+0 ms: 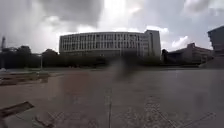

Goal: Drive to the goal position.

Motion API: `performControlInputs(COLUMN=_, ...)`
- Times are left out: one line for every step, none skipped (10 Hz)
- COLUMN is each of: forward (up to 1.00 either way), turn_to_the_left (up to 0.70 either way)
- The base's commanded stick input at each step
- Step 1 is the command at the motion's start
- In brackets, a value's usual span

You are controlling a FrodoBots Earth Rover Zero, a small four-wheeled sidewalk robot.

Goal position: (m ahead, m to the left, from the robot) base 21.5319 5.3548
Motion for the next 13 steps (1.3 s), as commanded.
performControlInputs(forward=0.70, turn_to_the_left=0.02)
performControlInputs(forward=0.70, turn_to_the_left=0.02)
performControlInputs(forward=0.70, turn_to_the_left=0.02)
performControlInputs(forward=0.70, turn_to_the_left=0.03)
performControlInputs(forward=0.70, turn_to_the_left=0.08)
performControlInputs(forward=0.70, turn_to_the_left=0.23)
performControlInputs(forward=0.70, turn_to_the_left=0.34)
performControlInputs(forward=0.70, turn_to_the_left=0.35)
performControlInputs(forward=0.70, turn_to_the_left=0.35)
performControlInputs(forward=0.70, turn_to_the_left=0.34)
performControlInputs(forward=0.70, turn_to_the_left=0.25)
performControlInputs(forward=0.70, turn_to_the_left=0.03)
performControlInputs(forward=0.70, turn_to_the_left=0.02)
